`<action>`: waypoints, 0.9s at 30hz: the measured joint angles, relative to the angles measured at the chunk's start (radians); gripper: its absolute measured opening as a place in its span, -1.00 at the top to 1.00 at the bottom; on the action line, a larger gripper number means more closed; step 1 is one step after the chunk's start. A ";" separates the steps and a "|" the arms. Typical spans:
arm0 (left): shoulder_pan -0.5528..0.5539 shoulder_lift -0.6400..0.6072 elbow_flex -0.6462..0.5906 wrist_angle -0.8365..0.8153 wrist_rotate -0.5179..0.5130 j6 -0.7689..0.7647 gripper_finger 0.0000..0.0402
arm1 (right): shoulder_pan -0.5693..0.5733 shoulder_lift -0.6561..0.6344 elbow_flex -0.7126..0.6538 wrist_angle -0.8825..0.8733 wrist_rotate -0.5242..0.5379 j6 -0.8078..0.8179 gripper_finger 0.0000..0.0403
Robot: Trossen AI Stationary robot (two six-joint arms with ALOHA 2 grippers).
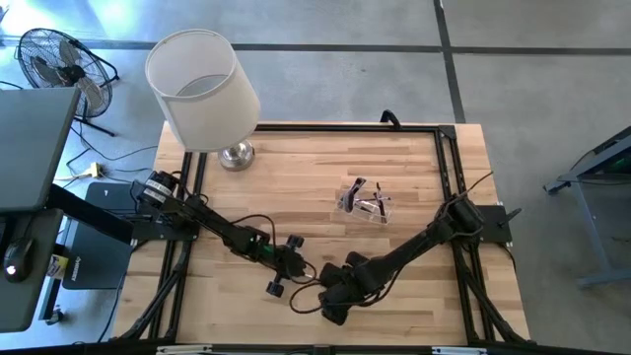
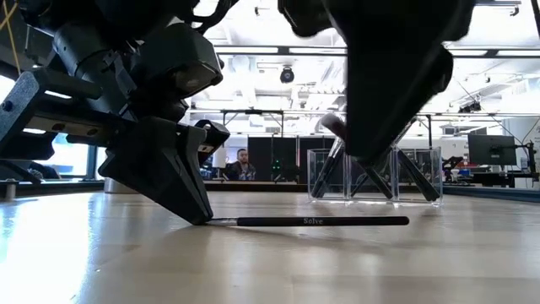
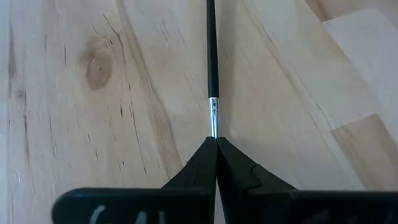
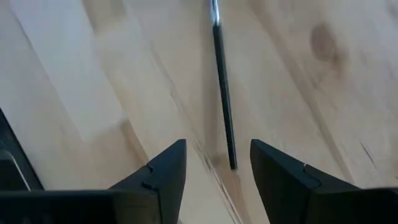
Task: Put items in baskets/containers
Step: Put the black liner brush into the transparent organizer
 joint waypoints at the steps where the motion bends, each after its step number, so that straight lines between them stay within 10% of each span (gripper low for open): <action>1: 0.001 0.001 0.000 0.009 -0.007 0.000 1.00 | -0.005 0.000 0.000 -0.017 -0.025 -0.027 0.14; 27: 0.068 0.005 0.000 0.107 -0.003 -0.027 1.00 | -0.099 0.115 0.007 -0.147 -0.150 -0.305 0.22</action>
